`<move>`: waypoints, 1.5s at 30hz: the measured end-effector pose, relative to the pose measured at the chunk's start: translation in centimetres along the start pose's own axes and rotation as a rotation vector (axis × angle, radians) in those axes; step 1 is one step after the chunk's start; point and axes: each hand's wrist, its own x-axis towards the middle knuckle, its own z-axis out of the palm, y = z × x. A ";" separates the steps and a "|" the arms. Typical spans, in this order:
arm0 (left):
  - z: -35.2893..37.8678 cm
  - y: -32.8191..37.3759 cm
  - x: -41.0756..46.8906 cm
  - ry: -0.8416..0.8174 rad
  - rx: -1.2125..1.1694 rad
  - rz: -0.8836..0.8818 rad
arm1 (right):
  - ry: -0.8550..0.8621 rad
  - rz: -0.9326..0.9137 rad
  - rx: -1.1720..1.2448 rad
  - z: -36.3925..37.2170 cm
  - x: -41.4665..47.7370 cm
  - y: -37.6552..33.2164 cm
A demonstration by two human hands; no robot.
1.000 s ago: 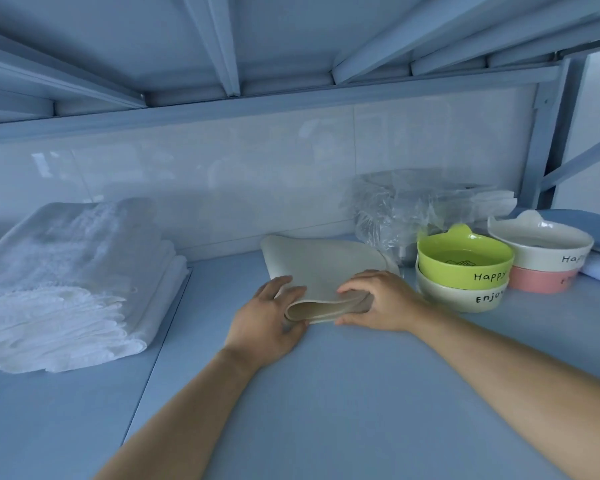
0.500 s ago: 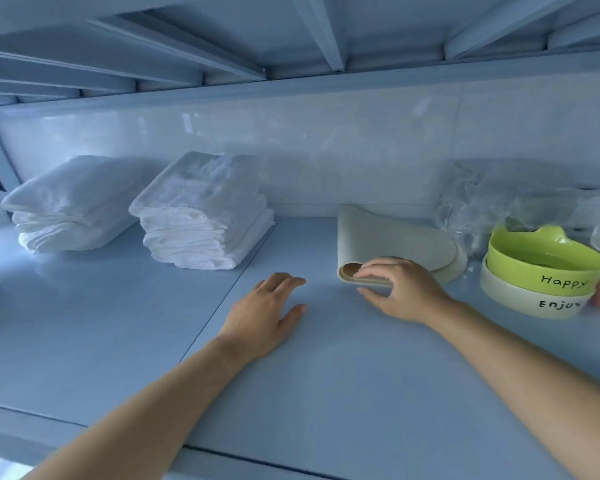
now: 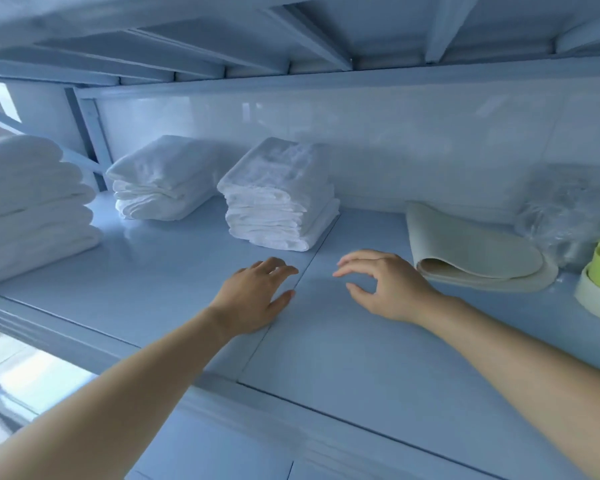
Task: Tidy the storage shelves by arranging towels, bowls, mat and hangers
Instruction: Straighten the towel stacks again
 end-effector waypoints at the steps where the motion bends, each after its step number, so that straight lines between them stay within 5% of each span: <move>1: -0.3 -1.5 -0.4 0.006 -0.005 -0.021 | -0.021 -0.016 0.008 0.9 1.0 -1.0; 8: -3.4 -14.3 -3.4 0.066 -0.025 -0.137 | -0.103 -0.083 0.024 8.5 10.3 -8.1; 22: -6.1 -33.4 -6.3 0.049 0.117 -0.094 | -0.191 -0.148 0.070 21.8 26.5 -19.4; 31: -6.8 -36.3 -8.7 0.166 0.177 -0.125 | -0.231 -0.209 0.105 24.2 29.8 -20.1; 36: -9.2 -36.6 -10.2 0.207 0.424 -0.058 | -0.218 -0.277 0.146 25.4 32.2 -21.9; 45: -9.8 -37.6 -15.3 0.090 0.651 -0.281 | -0.124 -0.552 0.129 29.7 34.8 -27.8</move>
